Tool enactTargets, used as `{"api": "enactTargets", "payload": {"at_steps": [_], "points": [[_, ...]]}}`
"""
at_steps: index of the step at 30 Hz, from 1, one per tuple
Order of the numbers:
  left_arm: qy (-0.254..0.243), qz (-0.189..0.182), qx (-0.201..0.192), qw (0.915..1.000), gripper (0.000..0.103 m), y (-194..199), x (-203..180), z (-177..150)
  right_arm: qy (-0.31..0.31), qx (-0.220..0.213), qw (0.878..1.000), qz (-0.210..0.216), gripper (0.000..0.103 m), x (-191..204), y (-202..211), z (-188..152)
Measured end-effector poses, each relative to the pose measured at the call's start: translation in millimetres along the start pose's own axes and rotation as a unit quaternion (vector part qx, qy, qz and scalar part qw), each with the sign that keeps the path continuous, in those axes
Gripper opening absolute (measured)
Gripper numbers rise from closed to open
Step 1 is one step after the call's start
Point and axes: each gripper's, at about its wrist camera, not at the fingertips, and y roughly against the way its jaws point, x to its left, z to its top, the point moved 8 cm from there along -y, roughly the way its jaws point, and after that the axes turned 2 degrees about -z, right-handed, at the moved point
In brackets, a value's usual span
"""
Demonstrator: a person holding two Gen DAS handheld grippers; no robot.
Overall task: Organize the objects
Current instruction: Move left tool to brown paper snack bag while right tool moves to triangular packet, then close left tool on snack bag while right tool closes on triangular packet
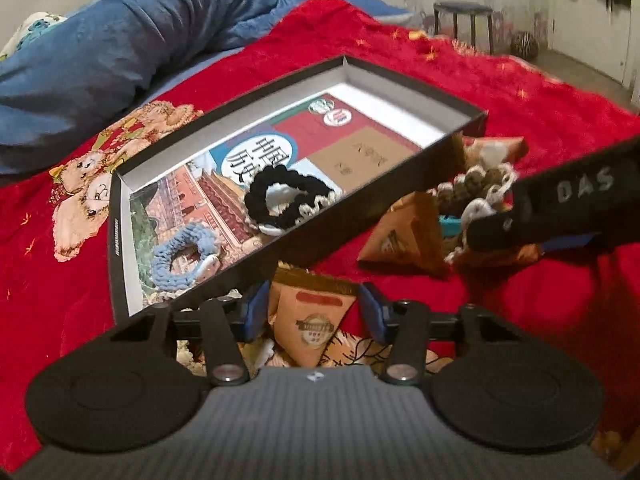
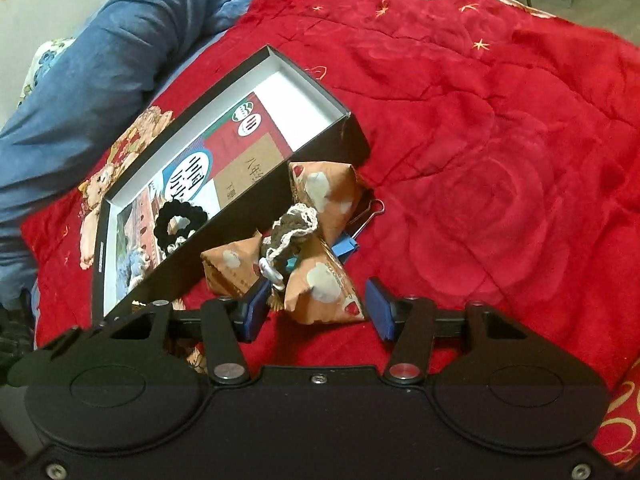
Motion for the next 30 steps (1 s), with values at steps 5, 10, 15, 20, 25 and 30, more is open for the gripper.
{"api": "enactTargets", "payload": {"at_steps": [5,10,15,20,25,30], "points": [[-0.002,0.008,0.006,0.9999,0.048,-9,0,0,-0.010,0.000,1.000,0.004,0.051,-2,-2,1],[0.006,0.018,0.005,0.9998,0.043,-7,-1,0,-0.010,-0.001,1.000,-0.003,0.047,-1,0,0],[-0.008,0.024,-0.009,0.9996,0.041,-6,-5,2,-0.011,-0.002,1.000,-0.007,0.044,-1,1,-1],[0.010,0.018,-0.027,0.9994,0.041,9,-2,4,-0.005,-0.011,1.000,-0.018,0.043,1,5,-5],[0.008,0.012,-0.057,0.9982,0.041,37,-6,4,-0.010,-0.014,1.000,-0.013,0.040,-2,16,-10],[0.049,0.001,-0.061,0.9969,0.040,55,-11,-5,-0.015,-0.025,1.000,-0.007,0.036,-3,28,-10]]}}
